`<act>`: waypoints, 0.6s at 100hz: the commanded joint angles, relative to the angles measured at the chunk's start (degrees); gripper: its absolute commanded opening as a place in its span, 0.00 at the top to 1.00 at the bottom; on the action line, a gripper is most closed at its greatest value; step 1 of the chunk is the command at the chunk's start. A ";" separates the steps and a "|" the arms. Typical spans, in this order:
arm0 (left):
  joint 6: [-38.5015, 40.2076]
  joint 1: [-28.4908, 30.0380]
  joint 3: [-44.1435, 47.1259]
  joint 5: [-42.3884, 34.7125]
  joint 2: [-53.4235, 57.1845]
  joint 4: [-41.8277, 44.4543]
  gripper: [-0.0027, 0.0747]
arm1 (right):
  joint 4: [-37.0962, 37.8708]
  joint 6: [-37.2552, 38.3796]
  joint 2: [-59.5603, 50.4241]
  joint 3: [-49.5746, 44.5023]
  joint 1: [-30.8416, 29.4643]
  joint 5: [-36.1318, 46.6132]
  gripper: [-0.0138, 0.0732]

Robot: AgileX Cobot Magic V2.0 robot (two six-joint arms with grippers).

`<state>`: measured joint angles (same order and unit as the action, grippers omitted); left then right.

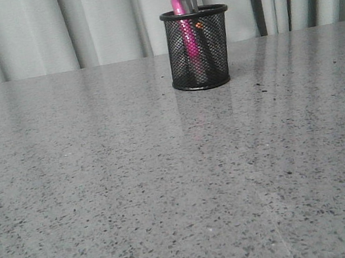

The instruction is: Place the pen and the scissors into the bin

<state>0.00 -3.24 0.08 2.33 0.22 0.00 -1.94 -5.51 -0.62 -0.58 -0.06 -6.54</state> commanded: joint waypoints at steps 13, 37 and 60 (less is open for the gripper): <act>0.58 -0.17 2.61 -4.38 1.87 -0.65 0.99 | 0.75 0.37 -1.07 -0.89 -0.43 1.69 0.93; 0.58 -0.17 2.61 -4.38 1.87 -0.65 0.99 | 0.89 0.37 -1.07 -0.89 -3.88 1.90 0.93; 0.58 -0.17 2.61 -4.38 1.87 -0.65 0.99 | 0.89 0.37 -1.07 -0.89 -4.10 2.19 0.93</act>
<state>0.00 -3.24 0.08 2.33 0.22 0.00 -1.68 -5.18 -0.62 -0.58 -3.81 -9.11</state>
